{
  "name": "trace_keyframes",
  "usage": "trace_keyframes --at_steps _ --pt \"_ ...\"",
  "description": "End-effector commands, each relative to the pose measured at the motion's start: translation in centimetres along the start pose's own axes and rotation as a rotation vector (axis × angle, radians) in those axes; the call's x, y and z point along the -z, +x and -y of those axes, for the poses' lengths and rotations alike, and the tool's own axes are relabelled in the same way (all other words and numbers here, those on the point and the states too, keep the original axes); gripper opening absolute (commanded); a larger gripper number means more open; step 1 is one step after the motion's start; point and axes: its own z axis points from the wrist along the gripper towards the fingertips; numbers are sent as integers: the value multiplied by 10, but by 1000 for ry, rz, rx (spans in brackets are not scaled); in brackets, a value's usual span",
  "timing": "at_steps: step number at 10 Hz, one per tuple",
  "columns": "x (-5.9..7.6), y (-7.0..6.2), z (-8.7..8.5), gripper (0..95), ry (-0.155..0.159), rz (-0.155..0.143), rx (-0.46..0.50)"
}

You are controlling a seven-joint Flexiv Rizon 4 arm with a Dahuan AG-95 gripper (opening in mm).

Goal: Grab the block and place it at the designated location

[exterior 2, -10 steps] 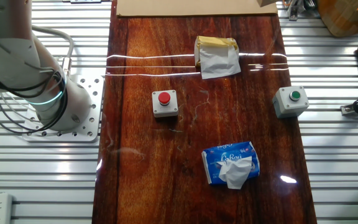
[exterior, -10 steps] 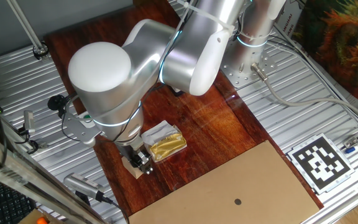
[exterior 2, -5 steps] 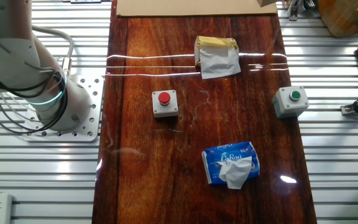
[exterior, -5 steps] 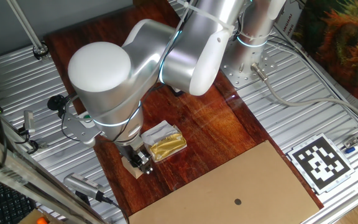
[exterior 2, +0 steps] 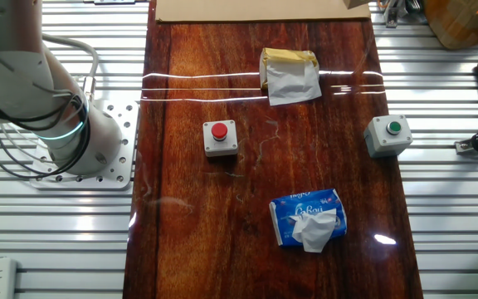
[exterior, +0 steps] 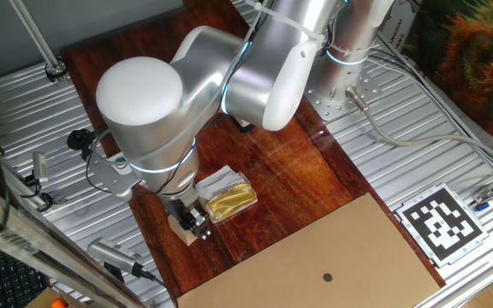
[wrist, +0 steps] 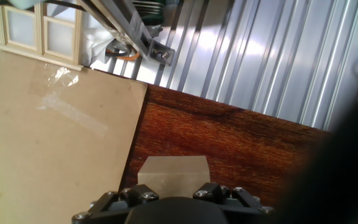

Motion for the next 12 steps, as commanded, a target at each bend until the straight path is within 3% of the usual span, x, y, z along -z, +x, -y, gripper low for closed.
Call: trace_keyframes --at_steps 1,3,5,7,12 --pt "0 -4 -1 0 1 3 10" --pt "2 -9 -1 0 3 -1 21" --pt "0 -5 -1 0 -9 1 13" --pt "-8 19 -2 0 -51 15 -10" --pt "-19 77 -11 0 -56 10 -20"
